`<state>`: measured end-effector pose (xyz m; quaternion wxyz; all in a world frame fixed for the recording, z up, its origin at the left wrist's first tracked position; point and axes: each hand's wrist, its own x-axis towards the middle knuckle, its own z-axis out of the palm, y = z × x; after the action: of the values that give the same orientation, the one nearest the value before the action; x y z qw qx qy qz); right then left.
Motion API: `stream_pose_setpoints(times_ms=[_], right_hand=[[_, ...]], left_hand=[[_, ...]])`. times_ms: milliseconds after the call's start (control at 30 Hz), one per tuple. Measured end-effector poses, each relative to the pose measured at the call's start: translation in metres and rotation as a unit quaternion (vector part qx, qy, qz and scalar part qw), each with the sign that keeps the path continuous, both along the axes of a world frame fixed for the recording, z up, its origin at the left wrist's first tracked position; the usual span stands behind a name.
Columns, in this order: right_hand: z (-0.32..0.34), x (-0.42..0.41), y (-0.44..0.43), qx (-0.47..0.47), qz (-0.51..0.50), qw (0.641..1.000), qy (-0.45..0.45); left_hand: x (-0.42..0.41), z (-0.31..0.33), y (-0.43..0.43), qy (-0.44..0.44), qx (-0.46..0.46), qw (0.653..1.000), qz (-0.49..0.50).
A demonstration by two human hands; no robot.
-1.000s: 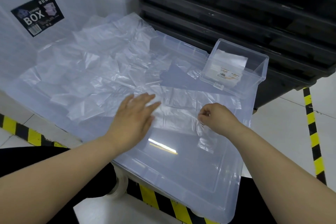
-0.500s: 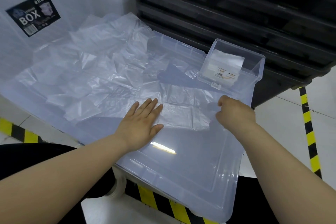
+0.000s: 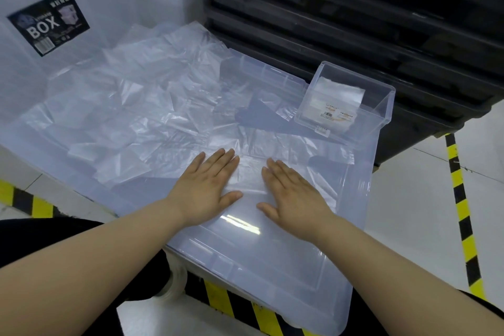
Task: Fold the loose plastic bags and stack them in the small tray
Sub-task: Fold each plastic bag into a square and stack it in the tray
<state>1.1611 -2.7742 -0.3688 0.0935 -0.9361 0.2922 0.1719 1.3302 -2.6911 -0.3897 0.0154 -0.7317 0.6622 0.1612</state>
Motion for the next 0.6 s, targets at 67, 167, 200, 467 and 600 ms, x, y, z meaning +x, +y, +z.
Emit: stream_pose_setpoints(times_ms=[67, 167, 200, 467, 600], right_hand=[[0.007, 0.002, -0.002, 0.000, -0.006, 1.000, 0.008], [0.011, 0.005, -0.005, -0.005, -0.019, 1.000, 0.011], [0.012, 0.006, -0.007, -0.003, -0.023, 1.000, 0.010], [0.015, 0.001, -0.021, -0.022, -0.103, 0.992, -0.068], [0.024, -0.001, -0.028, 0.000, -0.129, 0.988, -0.079]], left_hand=[[0.004, 0.002, 0.001, -0.003, -0.006, 1.000, -0.014], [0.010, 0.005, 0.001, -0.017, -0.009, 0.999, -0.035], [0.010, 0.006, 0.001, -0.020, -0.010, 0.999, -0.038], [0.021, 0.015, -0.002, 0.016, -0.108, 0.994, -0.002], [0.027, 0.029, 0.000, 0.117, -0.122, 0.978, 0.123]])
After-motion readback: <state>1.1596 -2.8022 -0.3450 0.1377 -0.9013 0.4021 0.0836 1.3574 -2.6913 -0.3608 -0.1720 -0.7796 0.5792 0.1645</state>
